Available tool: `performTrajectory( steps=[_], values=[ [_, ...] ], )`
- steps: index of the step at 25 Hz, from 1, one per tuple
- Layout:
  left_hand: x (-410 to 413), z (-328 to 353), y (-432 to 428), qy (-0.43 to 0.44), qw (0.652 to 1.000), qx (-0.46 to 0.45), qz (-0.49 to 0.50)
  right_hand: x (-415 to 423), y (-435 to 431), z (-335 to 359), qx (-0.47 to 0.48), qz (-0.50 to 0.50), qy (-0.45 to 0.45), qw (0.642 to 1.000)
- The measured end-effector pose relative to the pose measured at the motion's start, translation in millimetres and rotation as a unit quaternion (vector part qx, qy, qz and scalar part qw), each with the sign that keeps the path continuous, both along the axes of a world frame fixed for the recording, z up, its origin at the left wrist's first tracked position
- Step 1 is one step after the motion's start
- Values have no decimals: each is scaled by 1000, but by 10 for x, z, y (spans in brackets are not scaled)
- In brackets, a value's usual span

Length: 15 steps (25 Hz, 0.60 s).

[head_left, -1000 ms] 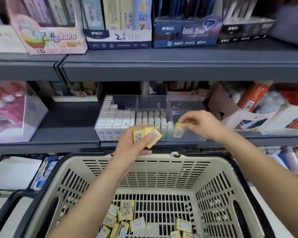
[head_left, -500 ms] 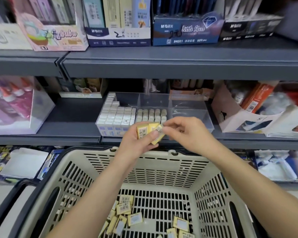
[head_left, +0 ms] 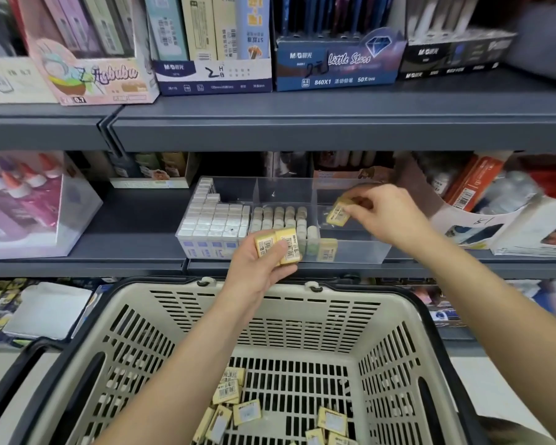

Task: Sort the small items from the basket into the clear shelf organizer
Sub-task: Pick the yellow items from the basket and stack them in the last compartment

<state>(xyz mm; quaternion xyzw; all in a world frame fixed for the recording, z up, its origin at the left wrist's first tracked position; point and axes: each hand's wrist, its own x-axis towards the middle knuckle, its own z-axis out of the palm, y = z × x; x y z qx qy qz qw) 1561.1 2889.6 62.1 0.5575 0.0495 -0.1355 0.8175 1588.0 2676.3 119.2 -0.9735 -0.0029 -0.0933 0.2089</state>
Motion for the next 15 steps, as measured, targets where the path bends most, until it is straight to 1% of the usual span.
performTrajectory(
  steps=[4,9,10,11,12,13,14,15],
  values=[
    [6,-34,-35,11,1000,5,3,30,100,-177,15,79,79,994],
    [25,-42,-40,23,1000,12,0,39,75,-259,-6,111,149,983],
    [22,-39,-35,19,1000,15,-5,33,87,-257,-4,111,147,983],
    [14,-31,-30,14,1000,18,-11,17,110,-246,-5,107,122,987],
    [5,-20,-29,8,1000,21,-18,-7,140,-227,-2,101,71,992],
    [-3,-11,-29,0,999,25,-24,-40,181,-199,19,98,13,995],
    [-11,-1,-36,-6,999,30,-32,-86,234,-161,55,104,-22,993],
    [-19,12,-51,-10,998,35,-43,-138,290,-131,87,119,-23,989]
  ],
)
